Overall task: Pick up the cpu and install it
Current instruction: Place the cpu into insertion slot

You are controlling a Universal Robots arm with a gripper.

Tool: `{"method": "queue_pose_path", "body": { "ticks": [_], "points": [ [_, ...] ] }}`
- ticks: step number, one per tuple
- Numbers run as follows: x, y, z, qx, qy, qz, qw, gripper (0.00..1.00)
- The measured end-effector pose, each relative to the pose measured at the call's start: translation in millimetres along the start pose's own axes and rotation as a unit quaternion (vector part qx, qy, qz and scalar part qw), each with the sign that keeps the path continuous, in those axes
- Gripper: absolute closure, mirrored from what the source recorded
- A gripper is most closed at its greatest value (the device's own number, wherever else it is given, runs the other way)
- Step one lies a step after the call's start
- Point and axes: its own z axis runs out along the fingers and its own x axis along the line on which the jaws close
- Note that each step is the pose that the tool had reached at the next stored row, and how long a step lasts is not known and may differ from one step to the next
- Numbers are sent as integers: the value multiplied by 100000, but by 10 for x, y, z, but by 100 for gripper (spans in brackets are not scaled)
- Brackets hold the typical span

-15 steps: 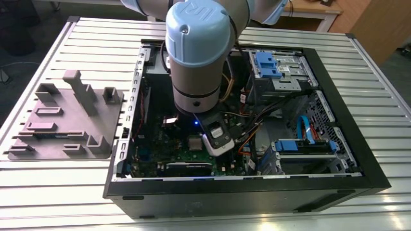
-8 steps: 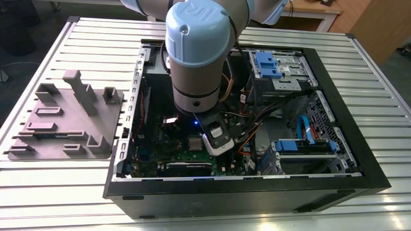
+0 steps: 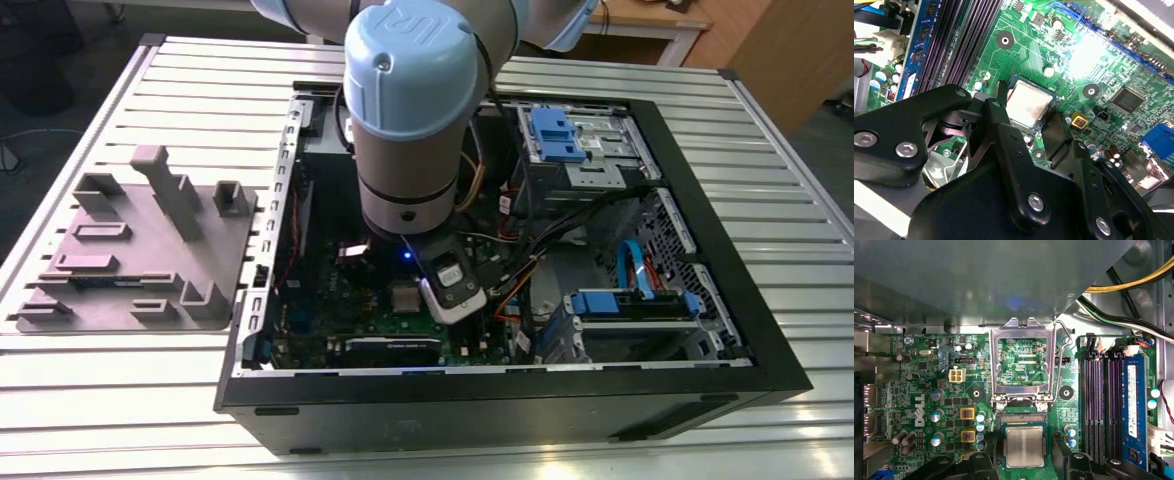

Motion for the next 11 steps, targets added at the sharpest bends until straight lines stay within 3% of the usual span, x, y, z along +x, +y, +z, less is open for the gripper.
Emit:
{"method": "queue_pose_path", "body": {
  "ticks": [11],
  "points": [
    [5,0,9,-9,-2,-1,100000,46]
  ]
}}
